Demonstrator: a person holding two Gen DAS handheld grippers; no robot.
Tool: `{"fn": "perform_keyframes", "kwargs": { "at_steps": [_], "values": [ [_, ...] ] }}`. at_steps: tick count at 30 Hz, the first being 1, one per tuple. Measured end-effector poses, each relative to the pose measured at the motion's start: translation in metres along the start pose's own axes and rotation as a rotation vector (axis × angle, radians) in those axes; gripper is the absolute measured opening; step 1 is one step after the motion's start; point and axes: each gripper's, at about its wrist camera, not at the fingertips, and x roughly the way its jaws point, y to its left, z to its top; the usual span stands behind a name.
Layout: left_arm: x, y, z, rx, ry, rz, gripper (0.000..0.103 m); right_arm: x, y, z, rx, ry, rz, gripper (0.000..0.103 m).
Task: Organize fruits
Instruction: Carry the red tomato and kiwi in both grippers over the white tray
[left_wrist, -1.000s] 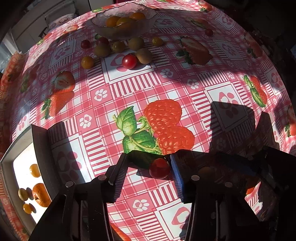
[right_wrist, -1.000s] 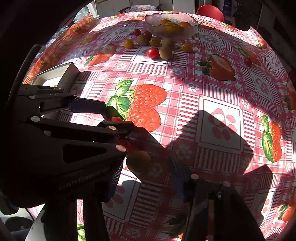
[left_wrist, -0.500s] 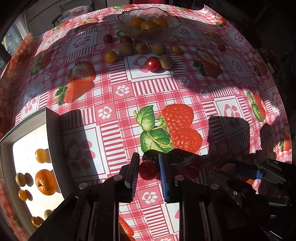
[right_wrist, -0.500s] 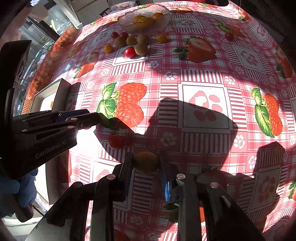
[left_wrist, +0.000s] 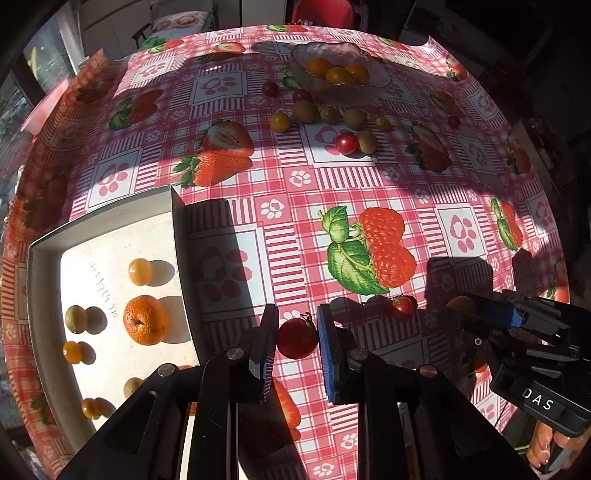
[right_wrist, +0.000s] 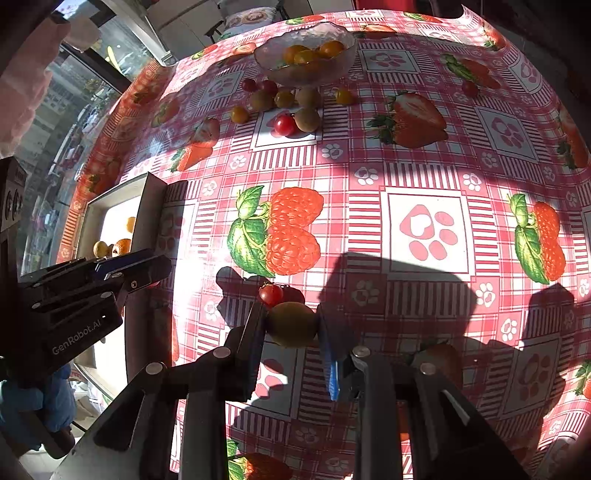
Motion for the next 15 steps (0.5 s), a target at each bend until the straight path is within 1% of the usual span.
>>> {"fn": "perform_keyframes", "kwargs": {
  "at_steps": [3,9,15],
  "values": [
    [-0.003,0.007,-0.002,-0.028,-0.005,0.003,0.023,0.001,0.016,0.002,-0.025,0.005,0.011,0.031],
    [-0.015,0.032,-0.014,-0.090,-0.015,0.014,0.023,0.005,0.051,0.005,-0.085,0.021,0.038,0.031],
    [-0.028,0.065,-0.037,-0.158,-0.018,0.039,0.023,0.012,0.088,0.005,-0.154,0.040,0.067,0.031]
  ]
}}
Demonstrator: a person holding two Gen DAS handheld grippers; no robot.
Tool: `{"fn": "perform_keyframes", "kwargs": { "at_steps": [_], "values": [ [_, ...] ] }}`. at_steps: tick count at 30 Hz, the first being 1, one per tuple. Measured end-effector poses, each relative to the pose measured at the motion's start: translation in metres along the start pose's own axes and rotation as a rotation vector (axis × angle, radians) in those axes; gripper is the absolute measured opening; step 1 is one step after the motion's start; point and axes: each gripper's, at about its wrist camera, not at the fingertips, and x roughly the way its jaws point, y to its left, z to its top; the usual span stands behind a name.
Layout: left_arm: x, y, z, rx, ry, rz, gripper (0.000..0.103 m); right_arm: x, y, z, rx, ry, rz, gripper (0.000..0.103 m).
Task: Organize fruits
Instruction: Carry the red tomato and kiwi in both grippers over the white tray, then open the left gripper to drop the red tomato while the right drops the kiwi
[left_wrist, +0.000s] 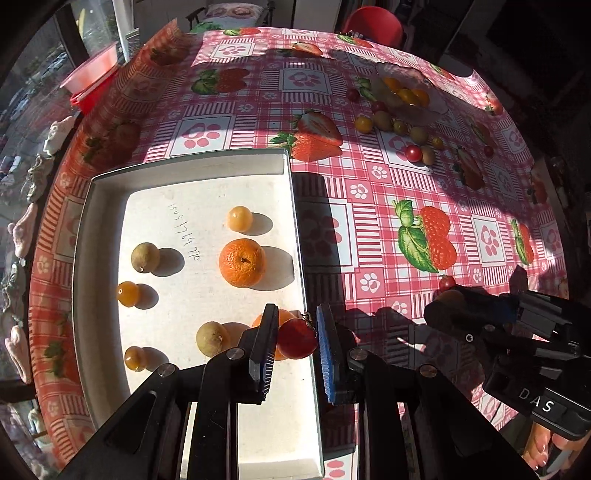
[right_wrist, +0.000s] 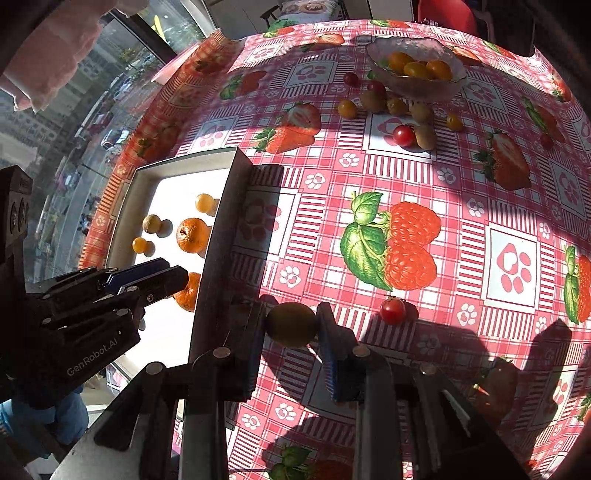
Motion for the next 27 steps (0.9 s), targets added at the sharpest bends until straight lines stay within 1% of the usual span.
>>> {"fn": "perform_keyframes", "kwargs": {
  "at_steps": [4,9,11,14,16,18,24,27],
  "values": [
    [-0.005,0.029,-0.018,-0.049,0.016,0.025,0.023,0.008,0.025,0.001,-0.042,0.020,0.026,0.031],
    [-0.001,0.056,-0.041,-0.104,0.056,0.053,0.023,0.022,0.062,-0.003,-0.098,0.058,0.065,0.031],
    [0.001,0.064,-0.049,-0.120,0.064,0.068,0.023,0.029,0.076,-0.004,-0.122,0.075,0.081,0.031],
    [0.006,0.069,-0.061,-0.119,0.074,0.100,0.023,0.041,0.095,-0.007,-0.155,0.108,0.095,0.031],
    [0.010,0.072,-0.067,-0.118,0.082,0.107,0.023,0.051,0.105,-0.010,-0.164,0.141,0.104,0.030],
    [0.014,0.074,-0.073,-0.117,0.092,0.115,0.023,0.062,0.112,-0.014,-0.173,0.168,0.097,0.030],
    [0.026,0.085,-0.086,-0.164,0.108,0.119,0.023,0.087,0.121,-0.017,-0.191,0.231,0.057,0.031],
    [0.028,0.086,-0.087,-0.168,0.096,0.121,0.023,0.097,0.123,-0.018,-0.192,0.260,0.050,0.031]
  ]
}}
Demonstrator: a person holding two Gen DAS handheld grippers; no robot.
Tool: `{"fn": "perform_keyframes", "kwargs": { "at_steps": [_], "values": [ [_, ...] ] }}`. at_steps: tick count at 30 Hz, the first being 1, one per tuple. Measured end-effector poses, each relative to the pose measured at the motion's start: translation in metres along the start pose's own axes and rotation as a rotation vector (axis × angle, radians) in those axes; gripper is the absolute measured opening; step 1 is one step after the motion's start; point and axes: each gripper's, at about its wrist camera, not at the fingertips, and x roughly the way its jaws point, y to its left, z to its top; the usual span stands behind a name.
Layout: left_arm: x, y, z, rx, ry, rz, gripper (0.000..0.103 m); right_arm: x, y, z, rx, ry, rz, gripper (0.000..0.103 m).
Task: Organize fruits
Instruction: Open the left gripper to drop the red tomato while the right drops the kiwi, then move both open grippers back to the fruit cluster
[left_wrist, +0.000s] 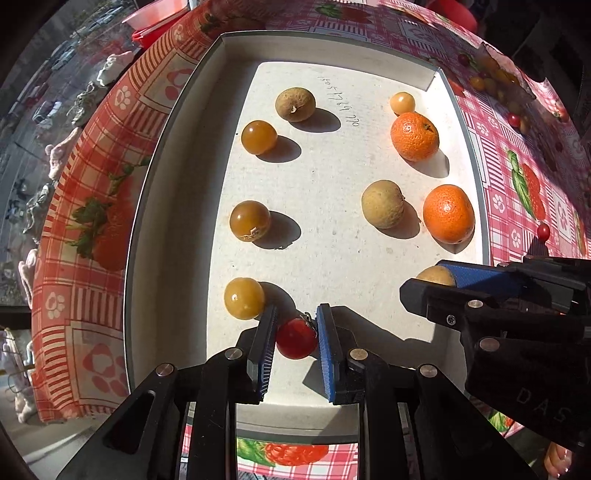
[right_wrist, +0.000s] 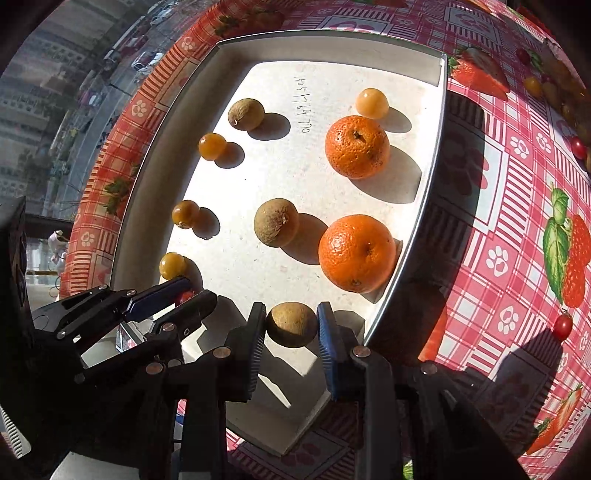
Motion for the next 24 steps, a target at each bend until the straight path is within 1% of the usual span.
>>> {"fn": "perform_keyframes", "kwargs": {
  "at_steps": [3,4,5,6,7,8,9,11,13,16,19,21,24],
  "values": [
    [0.001,-0.001,-0.004,0.023,-0.008,0.007,0.024,0.005,0.001,0.000,-0.001,0.017,0.005,0.033],
    [0.002,-0.003,-0.005,0.034,-0.008,0.001,0.032,0.004,0.001,0.001,-0.001,0.016,0.012,0.037],
    [0.002,-0.005,-0.006,0.043,-0.009,-0.012,0.041,0.004,0.002,0.001,-0.001,0.016,0.025,0.045],
    [0.003,-0.007,-0.006,0.047,-0.011,0.002,0.066,0.005,0.003,0.001,0.001,0.015,0.043,0.049],
    [0.002,-0.009,-0.008,0.048,-0.022,0.047,0.070,0.004,0.004,0.001,0.002,0.011,0.048,0.052],
    [0.001,-0.011,-0.007,0.054,-0.034,0.059,0.070,0.002,0.005,0.002,0.002,0.006,0.051,0.057],
    [0.002,-0.011,-0.008,0.060,-0.026,0.052,0.070,0.001,0.006,0.002,0.003,-0.001,0.054,0.059],
    [0.002,-0.012,-0.009,0.052,-0.010,0.054,0.070,-0.005,0.006,0.002,0.012,-0.019,0.081,0.069],
    [0.002,-0.013,-0.010,0.046,-0.006,0.045,0.071,-0.012,0.005,0.003,0.017,-0.039,0.085,0.071],
    [-0.006,-0.013,-0.004,0.068,-0.018,0.059,0.071,-0.027,-0.002,0.002,0.037,-0.078,0.092,0.076],
    [-0.017,-0.024,0.004,0.091,-0.037,0.061,0.071,-0.046,-0.019,-0.002,0.065,-0.124,0.087,0.078],
    [-0.025,-0.034,0.012,0.109,-0.054,0.053,0.071,-0.057,-0.030,-0.006,0.092,-0.154,0.054,0.078],
    [-0.035,-0.052,0.022,0.137,-0.083,0.030,0.071,-0.072,-0.055,-0.008,0.155,-0.194,0.027,0.078]
  ]
}}
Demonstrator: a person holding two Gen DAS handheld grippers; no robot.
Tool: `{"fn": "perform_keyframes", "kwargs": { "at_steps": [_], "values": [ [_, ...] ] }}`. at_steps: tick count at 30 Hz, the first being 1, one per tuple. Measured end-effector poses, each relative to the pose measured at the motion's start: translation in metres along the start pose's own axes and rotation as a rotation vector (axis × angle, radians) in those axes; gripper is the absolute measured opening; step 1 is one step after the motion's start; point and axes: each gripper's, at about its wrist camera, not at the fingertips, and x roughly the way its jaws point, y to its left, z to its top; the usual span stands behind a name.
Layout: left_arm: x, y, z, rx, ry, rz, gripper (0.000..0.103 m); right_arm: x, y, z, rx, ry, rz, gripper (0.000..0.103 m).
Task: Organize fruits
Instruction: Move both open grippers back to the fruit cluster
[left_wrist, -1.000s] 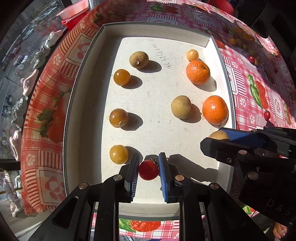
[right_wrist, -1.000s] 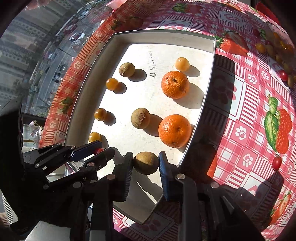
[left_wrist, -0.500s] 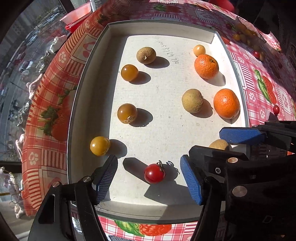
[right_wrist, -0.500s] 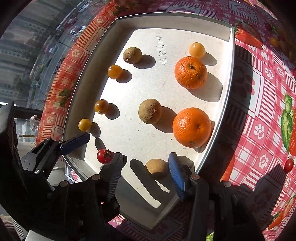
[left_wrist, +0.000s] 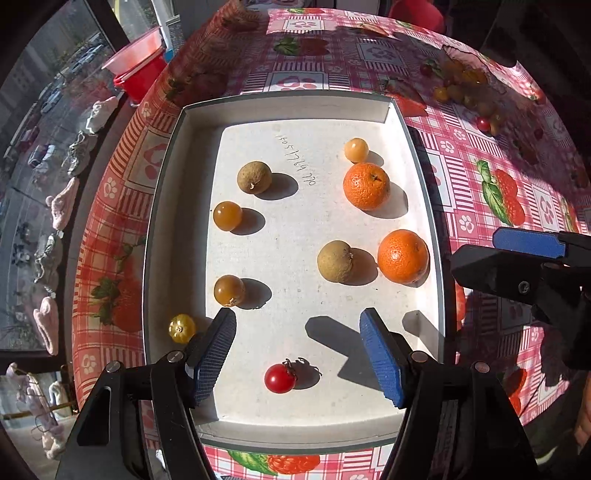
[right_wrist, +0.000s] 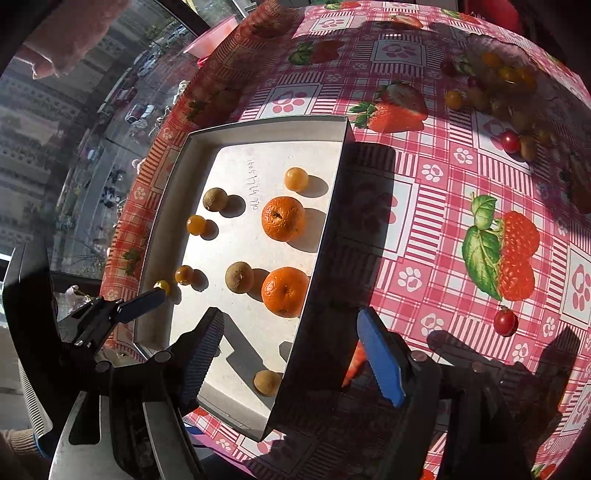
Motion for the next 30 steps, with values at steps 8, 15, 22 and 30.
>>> {"fn": "perform_keyframes", "kwargs": {
  "at_steps": [8,15,22,30],
  "values": [
    [-0.015,-0.038,0.024,0.105,-0.039,-0.076,0.071,-0.027,-0.084,-0.007,0.163,-0.053,-0.136,0.078],
    [-0.011,-0.076,0.073,0.135,-0.056,-0.110,0.071,-0.029,-0.125,-0.027,0.224,-0.042,-0.201,0.078],
    [0.005,-0.095,0.127,0.112,-0.103,-0.079,0.071,-0.039,-0.150,-0.003,0.233,-0.100,-0.221,0.078],
    [0.045,-0.110,0.182,0.072,-0.118,-0.057,0.071,-0.033,-0.181,0.060,0.226,-0.155,-0.265,0.078]
  ]
}}
